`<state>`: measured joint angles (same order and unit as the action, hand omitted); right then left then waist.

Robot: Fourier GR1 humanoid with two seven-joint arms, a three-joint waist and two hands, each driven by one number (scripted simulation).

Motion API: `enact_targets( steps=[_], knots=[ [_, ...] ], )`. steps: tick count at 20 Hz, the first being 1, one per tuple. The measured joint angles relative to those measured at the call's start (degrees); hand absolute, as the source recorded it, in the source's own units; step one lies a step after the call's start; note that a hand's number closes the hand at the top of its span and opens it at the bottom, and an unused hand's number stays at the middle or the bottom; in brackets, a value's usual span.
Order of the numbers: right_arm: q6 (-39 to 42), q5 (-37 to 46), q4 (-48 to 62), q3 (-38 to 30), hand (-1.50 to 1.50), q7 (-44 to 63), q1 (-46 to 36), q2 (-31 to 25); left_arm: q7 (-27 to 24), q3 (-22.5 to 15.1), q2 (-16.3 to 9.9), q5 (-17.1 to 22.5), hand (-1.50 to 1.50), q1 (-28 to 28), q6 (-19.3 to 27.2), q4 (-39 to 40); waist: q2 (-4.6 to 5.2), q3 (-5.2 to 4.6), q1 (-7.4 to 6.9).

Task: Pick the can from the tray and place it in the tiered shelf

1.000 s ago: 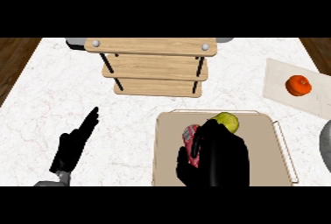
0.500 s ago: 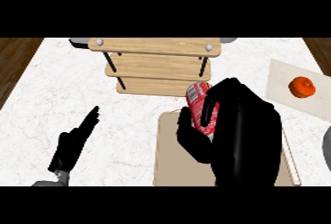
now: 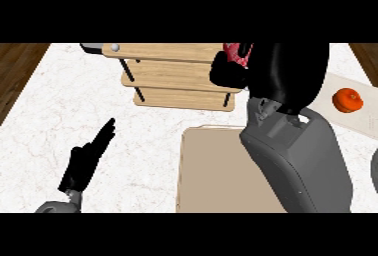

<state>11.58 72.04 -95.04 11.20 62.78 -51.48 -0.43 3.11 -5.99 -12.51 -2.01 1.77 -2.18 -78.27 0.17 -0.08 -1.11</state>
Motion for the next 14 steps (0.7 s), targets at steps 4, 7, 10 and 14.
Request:
enact_targets(
  steps=[4, 7, 10, 14],
  knots=[
    [-1.9, -0.7, 12.0, -5.8, 1.5, -3.5, -6.6, -0.6, 0.5, 0.0, 0.2, 0.0, 0.0, 0.2, -0.4, -0.6, 0.11, 0.03, -0.26],
    [-4.2, -1.2, 20.8, -8.3, 1.5, -5.4, -9.9, -0.5, 1.0, 0.2, 0.3, 0.0, 0.0, 0.6, -0.6, -0.7, 0.17, 0.04, -0.33],
    [-6.9, -2.4, 30.1, -11.4, 1.5, -8.2, -14.3, -1.2, 0.2, 0.1, 0.2, -0.2, 0.0, -0.5, -0.9, -1.3, 0.14, 0.03, -0.61],
    [-11.7, -3.3, 41.0, -13.9, 1.5, -10.6, -18.3, -1.0, -1.3, 0.6, 0.2, -0.3, 0.0, -0.3, -1.4, 0.3, 0.17, 0.01, -0.8]
  ],
)
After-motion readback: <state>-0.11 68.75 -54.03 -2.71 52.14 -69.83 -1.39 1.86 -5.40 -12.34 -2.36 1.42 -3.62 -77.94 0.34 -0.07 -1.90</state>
